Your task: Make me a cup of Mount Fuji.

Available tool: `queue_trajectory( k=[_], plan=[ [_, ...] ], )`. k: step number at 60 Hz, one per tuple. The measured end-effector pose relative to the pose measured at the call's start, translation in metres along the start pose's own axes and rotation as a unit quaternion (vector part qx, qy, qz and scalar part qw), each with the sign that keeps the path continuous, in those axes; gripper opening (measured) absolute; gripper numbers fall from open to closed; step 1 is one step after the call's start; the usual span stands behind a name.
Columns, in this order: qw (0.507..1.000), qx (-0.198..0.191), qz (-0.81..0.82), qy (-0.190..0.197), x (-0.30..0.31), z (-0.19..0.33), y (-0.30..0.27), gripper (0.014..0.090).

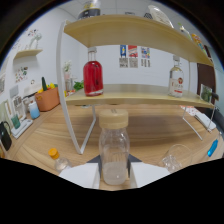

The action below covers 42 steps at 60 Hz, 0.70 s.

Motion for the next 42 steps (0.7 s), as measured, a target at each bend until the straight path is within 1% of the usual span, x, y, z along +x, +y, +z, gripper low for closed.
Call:
queue_trajectory(
  k=[5,10,18,24,27,30,33,34,36,37,40,42],
  plan=[
    [1.000,-0.007,-0.002,-0.007,-0.003,0.001,0.007,0.0410],
    [1.000,0.003,-0.007,-0.009,-0.003,0.000,0.007,0.0415],
    [1.000,0.003,-0.021,-0.010,-0.004,-0.005,0.011,0.0422],
    [1.000,-0.003,-0.020,-0.007,-0.003,-0.008,0.014,0.0430],
    [1.000,-0.015,-0.019,-0.005,-0.002,-0.009,0.018,0.0448],
    [0.999,-0.036,-0.022,-0.012,-0.004,-0.010,0.026,0.0507],
    [0.998,-0.053,-0.018,-0.025,-0.007,-0.014,0.030,0.0590],
    [0.998,-0.058,-0.015,-0.027,-0.008,-0.016,0.030,0.0650],
    [0.998,-0.064,-0.008,-0.027,-0.006,-0.020,0.030,0.0798],
    [0.997,-0.066,-0.006,-0.024,-0.004,-0.021,0.030,0.0857],
    [0.997,-0.068,0.001,-0.021,-0.001,-0.028,0.027,0.0843],
    [0.997,-0.069,0.002,-0.021,0.000,-0.034,0.025,0.0850]
  ],
)
